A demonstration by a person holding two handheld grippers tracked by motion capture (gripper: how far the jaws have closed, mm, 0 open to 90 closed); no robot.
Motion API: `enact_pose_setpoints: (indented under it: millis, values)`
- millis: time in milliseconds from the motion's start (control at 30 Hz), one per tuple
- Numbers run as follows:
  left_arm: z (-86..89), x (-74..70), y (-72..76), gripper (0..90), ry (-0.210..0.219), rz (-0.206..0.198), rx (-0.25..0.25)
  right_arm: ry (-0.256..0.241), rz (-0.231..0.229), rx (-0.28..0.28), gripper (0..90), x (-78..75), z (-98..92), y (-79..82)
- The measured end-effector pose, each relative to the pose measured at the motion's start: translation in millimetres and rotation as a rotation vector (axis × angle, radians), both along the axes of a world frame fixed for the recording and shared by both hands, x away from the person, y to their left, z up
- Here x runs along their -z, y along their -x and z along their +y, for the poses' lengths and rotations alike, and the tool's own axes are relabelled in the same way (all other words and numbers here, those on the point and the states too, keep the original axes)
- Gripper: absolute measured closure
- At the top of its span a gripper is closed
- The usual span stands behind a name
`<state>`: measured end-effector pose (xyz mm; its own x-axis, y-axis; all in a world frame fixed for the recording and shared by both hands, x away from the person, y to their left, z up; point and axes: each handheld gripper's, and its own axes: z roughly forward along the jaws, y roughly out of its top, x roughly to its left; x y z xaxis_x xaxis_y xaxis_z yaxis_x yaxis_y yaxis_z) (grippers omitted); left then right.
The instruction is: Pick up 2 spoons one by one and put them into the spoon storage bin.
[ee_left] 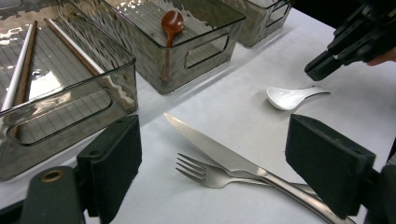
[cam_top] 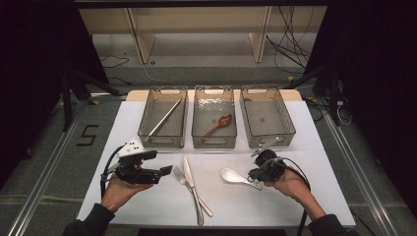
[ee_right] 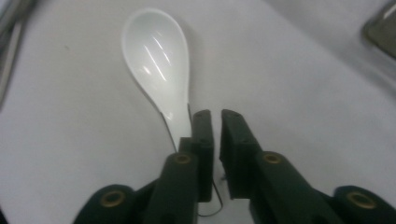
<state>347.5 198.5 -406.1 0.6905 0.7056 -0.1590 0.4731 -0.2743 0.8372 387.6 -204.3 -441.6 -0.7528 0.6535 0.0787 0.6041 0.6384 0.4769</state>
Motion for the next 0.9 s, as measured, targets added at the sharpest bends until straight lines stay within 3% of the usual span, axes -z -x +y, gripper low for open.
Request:
enact_pose_setpoints:
  millis: [100, 267, 633, 700, 900]
  values:
    - [-0.3, 0.0, 0.0, 18.1, -0.001, 0.0, 0.001, -0.001, -0.005, -0.035, 54.9, -3.8, 4.4, 3.2]
    - [0.2, -0.9, 0.3, 18.1, -0.002, -0.007, 0.001, 0.068, 0.02, -0.101, 42.5, 5.3, 15.4, 7.5]
    - [-0.4, -0.7, 0.5, 18.1, -0.006, -0.007, 0.01, 0.18, 0.024, -0.136, 62.5, 18.2, 24.6, 9.4]
    - [-0.5, -0.6, 0.5, 18.1, -0.005, -0.007, 0.01, 0.185, 0.019, -0.14, 69.7, 17.6, 25.6, 10.1]
    - [-1.3, -0.4, 0.6, 18.2, -0.009, -0.008, 0.009, 0.191, 0.026, -0.142, 76.4, 17.4, 27.6, 10.8]
